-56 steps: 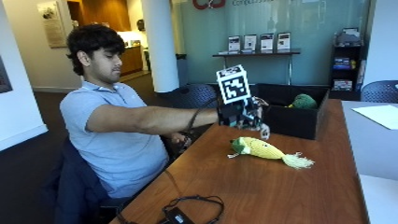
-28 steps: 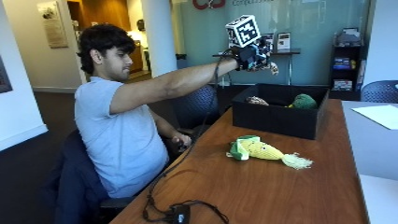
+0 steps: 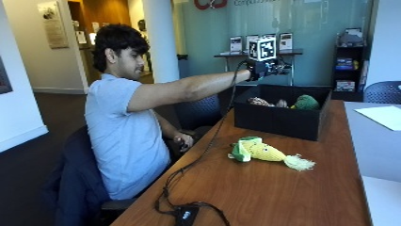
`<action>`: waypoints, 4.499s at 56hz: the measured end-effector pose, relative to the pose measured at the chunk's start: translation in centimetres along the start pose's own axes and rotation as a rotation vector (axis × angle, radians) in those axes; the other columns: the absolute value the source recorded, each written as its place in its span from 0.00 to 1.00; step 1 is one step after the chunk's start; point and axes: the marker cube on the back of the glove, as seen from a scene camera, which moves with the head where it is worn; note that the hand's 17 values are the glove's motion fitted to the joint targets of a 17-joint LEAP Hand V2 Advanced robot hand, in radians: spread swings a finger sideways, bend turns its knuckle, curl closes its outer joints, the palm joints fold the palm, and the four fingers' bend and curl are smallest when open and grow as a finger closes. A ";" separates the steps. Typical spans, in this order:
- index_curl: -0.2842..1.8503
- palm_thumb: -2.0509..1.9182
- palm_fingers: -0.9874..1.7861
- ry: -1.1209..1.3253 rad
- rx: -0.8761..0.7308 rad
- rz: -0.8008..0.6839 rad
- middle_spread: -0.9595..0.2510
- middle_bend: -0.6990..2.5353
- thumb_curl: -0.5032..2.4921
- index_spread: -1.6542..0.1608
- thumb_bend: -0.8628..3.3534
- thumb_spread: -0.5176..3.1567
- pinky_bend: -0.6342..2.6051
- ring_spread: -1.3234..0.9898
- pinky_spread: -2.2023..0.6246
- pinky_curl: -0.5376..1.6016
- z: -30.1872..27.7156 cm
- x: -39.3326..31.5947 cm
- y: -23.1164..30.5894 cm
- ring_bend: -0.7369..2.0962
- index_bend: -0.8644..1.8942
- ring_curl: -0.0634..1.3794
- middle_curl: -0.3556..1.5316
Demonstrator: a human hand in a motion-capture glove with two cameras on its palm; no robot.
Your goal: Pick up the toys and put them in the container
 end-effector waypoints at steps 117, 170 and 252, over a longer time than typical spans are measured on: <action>0.35 0.58 0.48 -0.111 -0.024 0.426 0.85 0.26 0.26 0.82 0.26 0.60 0.35 0.56 0.76 0.38 21.6 21.4 18.4 0.47 0.50 0.27 0.29; 0.53 0.69 0.71 -0.135 0.247 0.340 0.74 0.39 0.43 0.77 0.28 0.42 0.50 0.47 0.62 0.50 14.8 20.7 16.2 0.65 0.43 0.45 0.42; 0.47 0.50 0.34 -0.020 -0.033 0.185 0.77 0.26 0.30 0.69 0.19 0.51 0.41 0.55 0.79 0.43 -0.9 11.3 5.5 0.33 0.39 0.26 0.36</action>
